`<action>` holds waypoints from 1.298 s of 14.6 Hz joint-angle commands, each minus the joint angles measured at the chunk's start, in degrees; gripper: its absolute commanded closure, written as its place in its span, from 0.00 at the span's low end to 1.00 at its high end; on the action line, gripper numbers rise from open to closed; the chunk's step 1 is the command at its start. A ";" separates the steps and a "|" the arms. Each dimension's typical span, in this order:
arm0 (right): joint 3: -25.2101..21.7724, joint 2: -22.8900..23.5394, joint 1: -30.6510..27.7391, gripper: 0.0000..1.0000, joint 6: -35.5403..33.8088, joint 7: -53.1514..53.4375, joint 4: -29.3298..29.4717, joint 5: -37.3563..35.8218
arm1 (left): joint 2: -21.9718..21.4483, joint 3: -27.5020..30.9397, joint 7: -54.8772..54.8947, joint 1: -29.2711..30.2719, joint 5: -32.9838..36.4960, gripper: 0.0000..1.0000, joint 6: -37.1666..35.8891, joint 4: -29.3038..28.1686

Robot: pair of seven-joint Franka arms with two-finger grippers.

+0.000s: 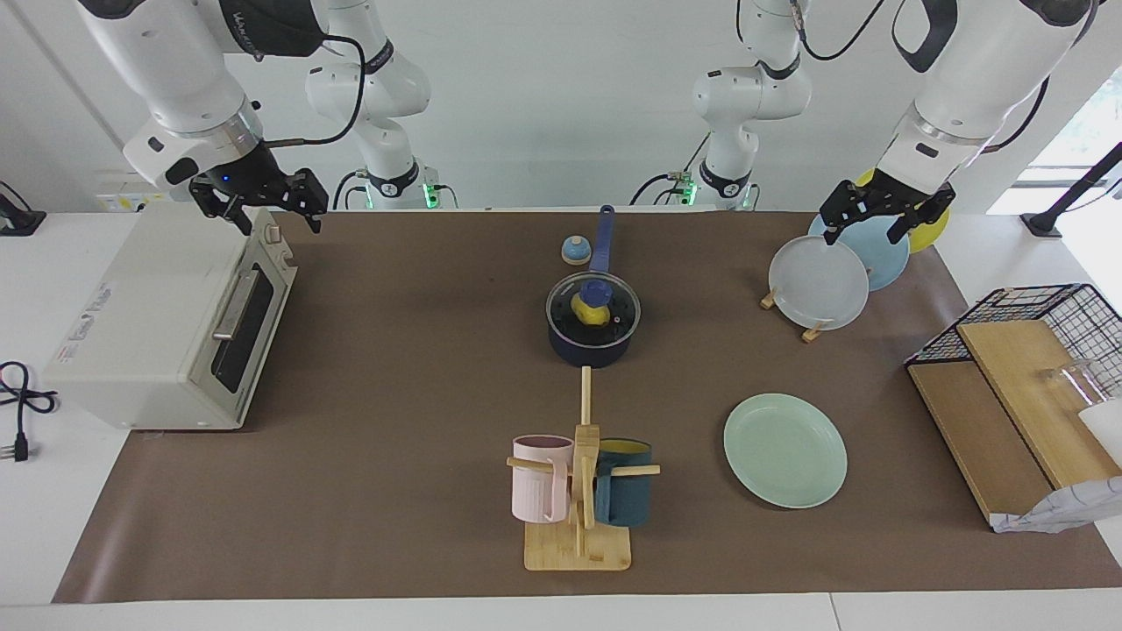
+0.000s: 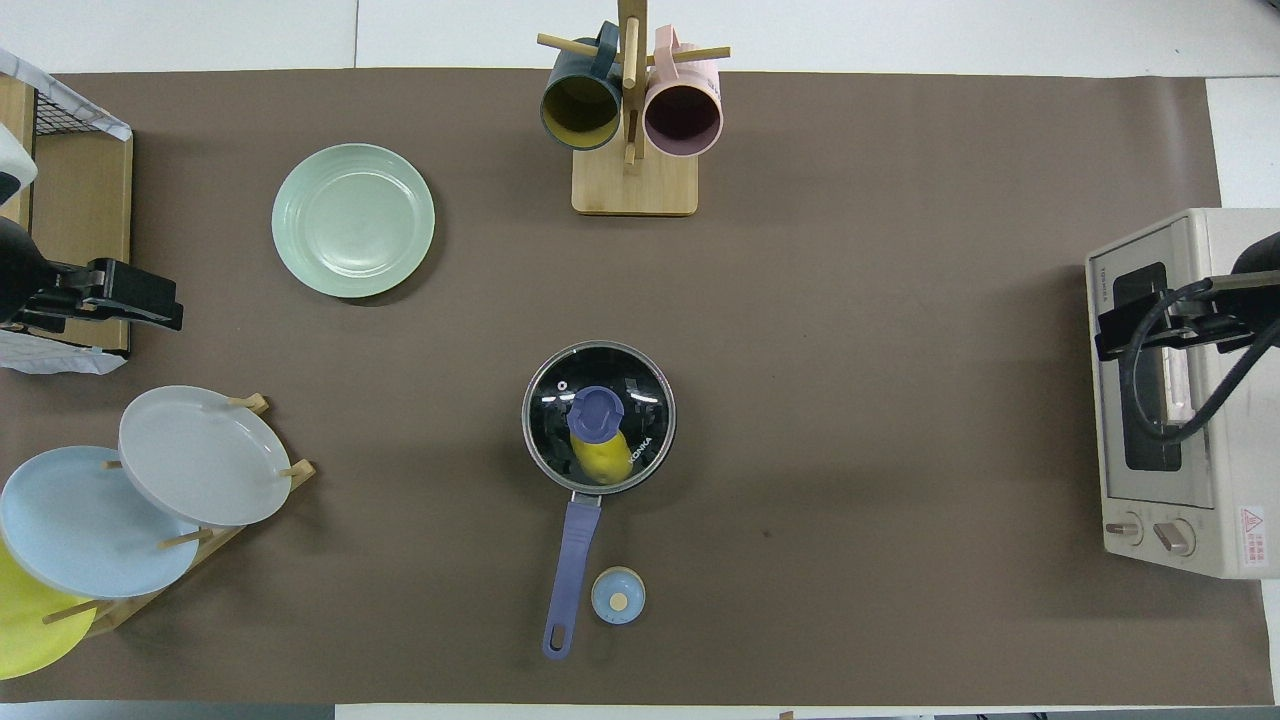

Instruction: Transfer potato from pot to plate

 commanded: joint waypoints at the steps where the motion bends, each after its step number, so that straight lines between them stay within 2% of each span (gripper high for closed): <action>1: 0.08 -0.19 -0.08 0.00 0.92 -0.59 -0.40 0.20 | -0.66 0.09 0.17 0.09 0.60 0.00 -0.83 -0.23; 12: 0.96 -0.28 0.45 0.00 1.97 -1.03 -0.14 1.17 | -0.66 0.09 0.17 0.01 0.60 0.00 -0.83 -0.23; 15: 2.54 0.07 4.30 0.00 3.38 -0.07 0.30 3.36 | -0.66 0.09 0.17 0.01 0.60 0.00 -0.83 -0.23; 19: 4.65 6.47 13.52 0.00 1.19 14.05 9.24 5.13 | -0.66 0.09 0.17 0.01 0.60 0.00 -0.83 -0.23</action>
